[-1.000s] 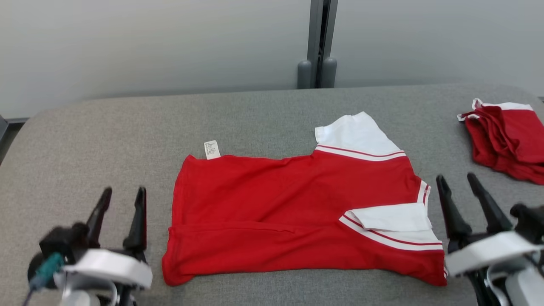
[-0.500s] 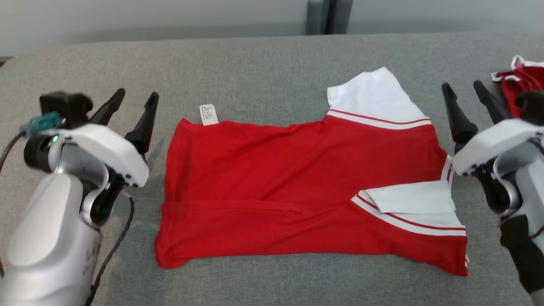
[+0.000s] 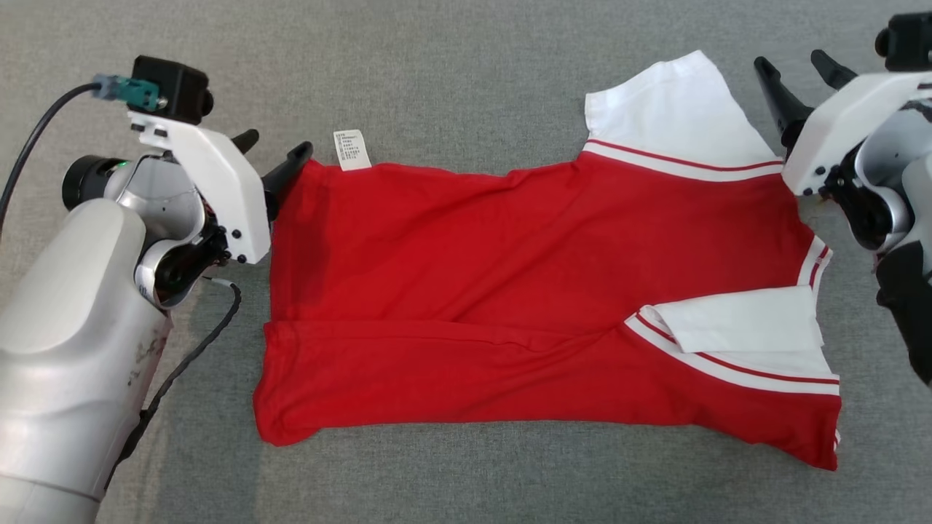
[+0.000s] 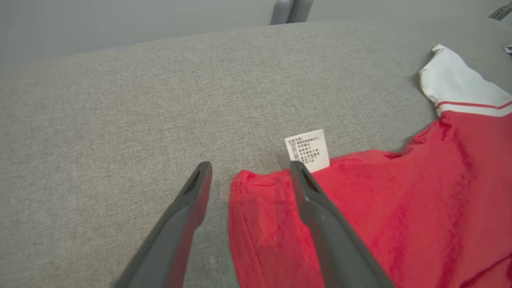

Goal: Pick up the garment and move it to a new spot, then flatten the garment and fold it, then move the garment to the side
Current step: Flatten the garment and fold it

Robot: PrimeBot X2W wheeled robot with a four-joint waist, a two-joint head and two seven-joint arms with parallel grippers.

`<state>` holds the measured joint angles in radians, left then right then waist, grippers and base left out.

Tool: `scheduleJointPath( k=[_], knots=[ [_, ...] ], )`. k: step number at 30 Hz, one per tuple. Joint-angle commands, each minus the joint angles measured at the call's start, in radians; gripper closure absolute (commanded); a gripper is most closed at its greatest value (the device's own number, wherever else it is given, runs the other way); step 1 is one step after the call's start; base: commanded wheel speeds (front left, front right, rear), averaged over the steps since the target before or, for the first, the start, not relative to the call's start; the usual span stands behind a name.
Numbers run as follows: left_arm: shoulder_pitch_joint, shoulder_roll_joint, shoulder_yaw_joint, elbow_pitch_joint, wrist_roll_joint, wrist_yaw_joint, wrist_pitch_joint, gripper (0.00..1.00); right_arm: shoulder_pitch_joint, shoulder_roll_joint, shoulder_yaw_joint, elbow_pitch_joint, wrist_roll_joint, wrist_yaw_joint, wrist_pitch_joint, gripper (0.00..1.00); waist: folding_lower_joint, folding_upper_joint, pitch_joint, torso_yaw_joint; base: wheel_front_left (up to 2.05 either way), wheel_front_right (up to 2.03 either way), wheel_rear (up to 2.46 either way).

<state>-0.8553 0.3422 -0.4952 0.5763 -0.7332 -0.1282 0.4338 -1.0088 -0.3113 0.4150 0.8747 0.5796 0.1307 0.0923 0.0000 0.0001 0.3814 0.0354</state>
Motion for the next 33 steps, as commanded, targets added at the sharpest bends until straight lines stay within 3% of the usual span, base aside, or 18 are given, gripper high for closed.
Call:
scheduleJointPath(
  k=[1,9,21,22,23,24,25,33],
  knots=[
    [-0.020,0.008,-0.008,0.006,-0.005,-0.004,0.007,0.00,-0.014,-0.007,0.008,0.012,0.002,0.000,0.006,0.00,0.0000,-0.0001,0.012,0.006,0.00,0.00,0.00],
    [-0.109,0.006,-0.108,0.057,-0.084,-0.004,0.100,0.00,-0.134,-0.002,0.104,0.108,0.050,0.000,0.072,0.00,0.0000,-0.0001,0.059,0.029,0.00,0.00,0.00],
    [-0.154,-0.018,-0.182,0.138,-0.208,-0.004,0.137,0.01,-0.236,0.009,0.237,0.192,0.083,0.000,0.039,0.00,0.0000,-0.0001,0.102,0.030,0.00,0.00,0.00],
    [-0.152,-0.023,-0.181,0.143,-0.222,-0.004,0.139,0.14,-0.241,0.009,0.246,0.200,0.085,0.000,0.039,0.00,0.0000,-0.0001,0.105,0.031,0.00,0.00,0.00],
    [-0.153,-0.024,-0.185,0.146,-0.230,-0.004,0.137,0.55,-0.248,0.009,0.255,0.209,0.086,0.000,0.040,0.00,0.0000,-0.0001,0.107,0.031,0.00,0.00,0.00],
    [-0.155,-0.024,-0.194,0.148,-0.233,-0.004,0.135,0.87,-0.256,0.009,0.262,0.221,0.088,0.000,0.045,0.00,0.0000,-0.0001,0.110,0.033,0.00,0.00,0.00],
    [-0.157,-0.025,-0.203,0.146,-0.236,-0.004,0.134,1.00,-0.262,0.012,0.270,0.230,0.090,0.000,0.054,0.00,0.0000,-0.0001,0.112,0.035,0.00,0.00,0.00],
    [-0.180,-0.034,-0.243,0.114,-0.273,-0.004,0.099,1.00,-0.309,0.010,0.305,0.297,0.099,0.000,0.092,0.00,0.0000,-0.0001,0.130,0.061,0.00,0.00,0.00]
  ],
)
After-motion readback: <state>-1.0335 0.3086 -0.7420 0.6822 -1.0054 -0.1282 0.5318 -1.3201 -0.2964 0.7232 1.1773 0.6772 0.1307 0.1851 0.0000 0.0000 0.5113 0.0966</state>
